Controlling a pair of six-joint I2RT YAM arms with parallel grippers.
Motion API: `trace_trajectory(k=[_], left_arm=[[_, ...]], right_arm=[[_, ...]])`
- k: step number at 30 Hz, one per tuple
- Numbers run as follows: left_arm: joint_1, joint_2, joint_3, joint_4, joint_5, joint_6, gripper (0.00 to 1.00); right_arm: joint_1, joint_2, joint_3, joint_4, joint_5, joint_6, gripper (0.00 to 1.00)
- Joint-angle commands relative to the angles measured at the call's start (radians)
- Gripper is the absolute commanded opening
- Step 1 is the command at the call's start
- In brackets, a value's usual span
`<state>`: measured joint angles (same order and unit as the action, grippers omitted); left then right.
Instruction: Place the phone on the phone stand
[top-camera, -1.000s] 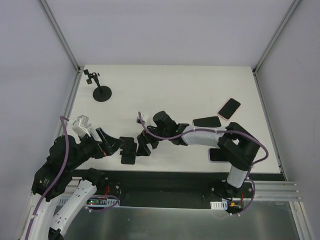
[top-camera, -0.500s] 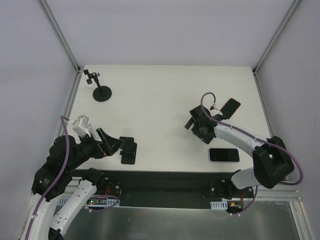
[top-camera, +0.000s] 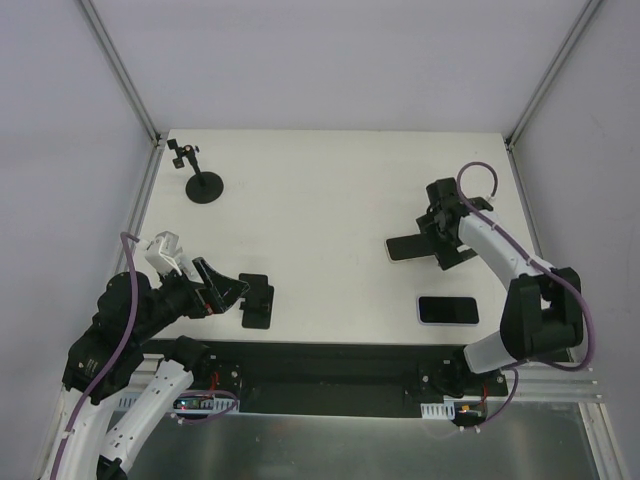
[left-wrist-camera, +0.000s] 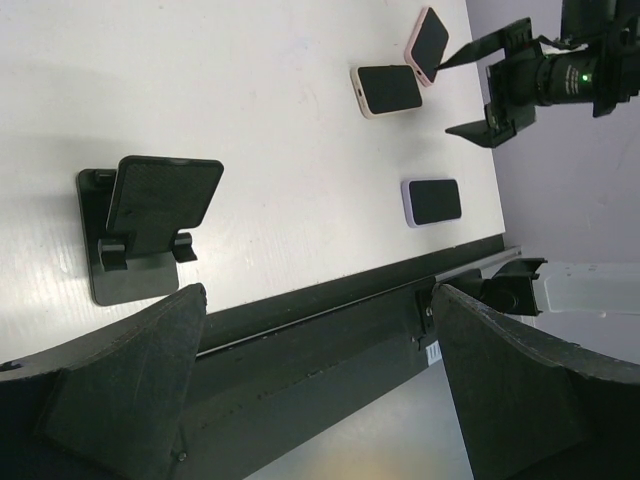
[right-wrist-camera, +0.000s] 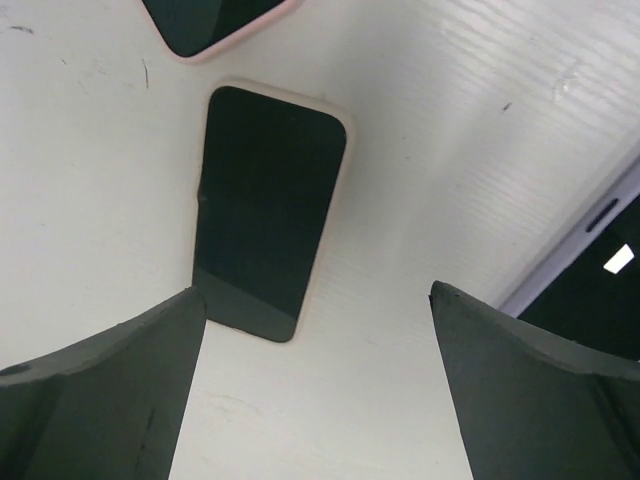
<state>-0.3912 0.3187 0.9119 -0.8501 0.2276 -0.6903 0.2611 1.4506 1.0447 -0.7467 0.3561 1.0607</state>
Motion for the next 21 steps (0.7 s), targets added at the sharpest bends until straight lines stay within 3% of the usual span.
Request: trace_trajectory(k=[1,9,21], left_arm=[[0.005,0.005,0.010,0.028,0.021,0.011,0.93],[0.005,0.006,0.021,0.028,0.030,0.009,0.94],[0.003,0.026,0.030,0.028,0.033,0.021,0.94]], right_arm=[[-0.014,0.122,0.118,-0.074,-0.043,0.068,0.96],[-0.031,0.312,0.253,-0.112,-0.098,0.136,0.96],[-0.034,0.363,0.219,-0.080,-0.071,0.188,0.99]])
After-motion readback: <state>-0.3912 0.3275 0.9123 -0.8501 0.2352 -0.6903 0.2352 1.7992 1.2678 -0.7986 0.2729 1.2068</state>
